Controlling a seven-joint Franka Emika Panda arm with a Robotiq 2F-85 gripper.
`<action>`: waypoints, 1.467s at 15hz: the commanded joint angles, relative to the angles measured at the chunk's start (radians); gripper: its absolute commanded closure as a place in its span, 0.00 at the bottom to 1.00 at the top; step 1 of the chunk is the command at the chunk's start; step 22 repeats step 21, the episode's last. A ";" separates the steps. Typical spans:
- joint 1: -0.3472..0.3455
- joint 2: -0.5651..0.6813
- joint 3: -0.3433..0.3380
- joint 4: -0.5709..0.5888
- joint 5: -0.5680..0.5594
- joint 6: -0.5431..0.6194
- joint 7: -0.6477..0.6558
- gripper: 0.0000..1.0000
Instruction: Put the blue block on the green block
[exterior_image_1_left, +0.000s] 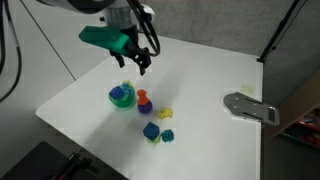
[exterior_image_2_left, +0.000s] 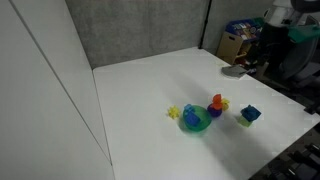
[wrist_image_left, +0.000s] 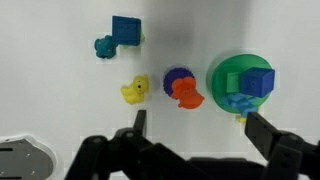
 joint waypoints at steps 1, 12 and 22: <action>-0.002 -0.097 -0.002 0.030 -0.052 -0.146 0.041 0.00; -0.007 -0.312 -0.013 0.091 -0.049 -0.408 0.068 0.00; -0.003 -0.323 -0.012 0.090 -0.041 -0.391 0.051 0.00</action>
